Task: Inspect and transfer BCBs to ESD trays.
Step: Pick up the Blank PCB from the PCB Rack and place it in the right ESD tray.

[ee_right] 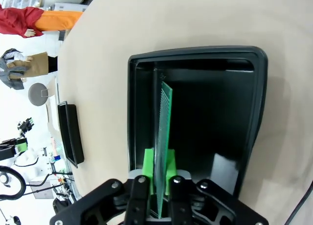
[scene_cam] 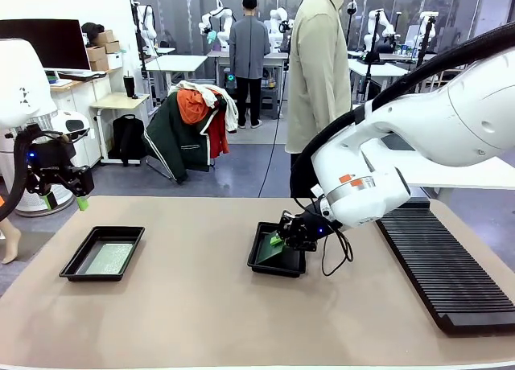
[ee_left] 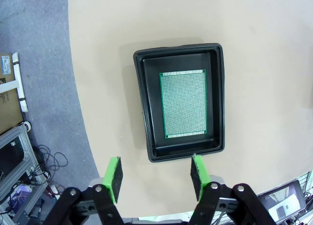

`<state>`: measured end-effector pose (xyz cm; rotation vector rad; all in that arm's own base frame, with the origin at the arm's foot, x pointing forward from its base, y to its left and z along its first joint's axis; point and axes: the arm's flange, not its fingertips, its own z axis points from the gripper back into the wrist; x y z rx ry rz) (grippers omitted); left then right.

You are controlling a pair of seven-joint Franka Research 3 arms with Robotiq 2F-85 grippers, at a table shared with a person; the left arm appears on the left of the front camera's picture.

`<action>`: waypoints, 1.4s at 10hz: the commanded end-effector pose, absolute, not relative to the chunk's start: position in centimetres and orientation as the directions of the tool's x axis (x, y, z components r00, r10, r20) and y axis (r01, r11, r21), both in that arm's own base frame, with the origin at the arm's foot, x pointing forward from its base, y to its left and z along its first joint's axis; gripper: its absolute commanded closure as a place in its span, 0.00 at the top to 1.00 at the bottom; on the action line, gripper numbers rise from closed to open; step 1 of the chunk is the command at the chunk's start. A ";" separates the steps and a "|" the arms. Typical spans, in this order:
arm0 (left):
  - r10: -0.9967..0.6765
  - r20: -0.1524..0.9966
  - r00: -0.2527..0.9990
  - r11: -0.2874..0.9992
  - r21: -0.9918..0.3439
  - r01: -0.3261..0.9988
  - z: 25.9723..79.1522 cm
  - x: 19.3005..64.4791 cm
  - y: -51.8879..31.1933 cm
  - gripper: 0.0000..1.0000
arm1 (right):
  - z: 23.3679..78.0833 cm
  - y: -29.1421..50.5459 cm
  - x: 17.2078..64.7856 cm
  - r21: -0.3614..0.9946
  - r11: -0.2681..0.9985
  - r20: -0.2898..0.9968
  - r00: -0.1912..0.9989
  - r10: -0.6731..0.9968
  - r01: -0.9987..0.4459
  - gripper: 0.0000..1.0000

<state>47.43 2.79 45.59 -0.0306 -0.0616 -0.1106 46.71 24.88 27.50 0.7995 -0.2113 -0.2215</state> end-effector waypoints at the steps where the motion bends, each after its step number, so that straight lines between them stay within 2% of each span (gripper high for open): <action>1: -0.107 0.069 0.992 0.994 -0.028 0.110 45.4 47.4 2.8 0.75 | 29.2 25.7 46.9 0.665 0.729 0.088 0.952 -0.293 0.163 0.25; 2: -0.107 0.069 0.992 0.994 -0.028 0.110 45.4 47.4 2.8 0.75 | 29.6 25.9 46.9 0.642 0.748 0.080 0.955 -0.287 0.171 0.29; 3: -0.107 0.069 0.992 0.994 -0.028 0.110 45.4 47.4 2.8 0.75 | 30.2 26.3 46.8 0.616 0.769 0.083 0.957 -0.280 0.171 0.39; 6: -0.107 0.069 0.992 0.994 -0.028 0.110 45.4 47.4 2.8 0.75 | 32.5 27.7 46.8 0.535 0.828 0.096 0.962 -0.256 0.167 0.57; 9: -0.107 0.069 0.992 0.994 -0.028 0.110 45.4 47.4 2.8 0.75 | 35.5 29.0 47.3 0.414 0.894 0.113 0.964 -0.241 0.175 0.81; 10: -0.107 0.069 0.992 0.994 -0.028 0.110 45.4 47.4 2.8 0.75 | 36.4 29.4 47.5 0.368 0.916 0.119 0.968 -0.219 0.162 0.85; 11: -0.107 0.069 0.992 0.994 -0.028 0.110 45.4 47.4 2.8 0.75 | 37.3 29.9 47.6 0.318 0.935 0.127 0.971 -0.204 0.155 0.95; 12: -0.107 0.069 0.992 0.994 -0.028 0.110 45.4 47.4 2.8 0.75 | 38.6 30.4 47.5 0.268 0.951 0.138 0.971 -0.195 0.153 1.00; 14: -0.107 0.069 0.992 0.994 -0.028 0.110 45.4 47.4 2.8 0.75 | 40.6 30.7 47.1 0.183 0.969 0.123 0.974 -0.188 0.164 1.00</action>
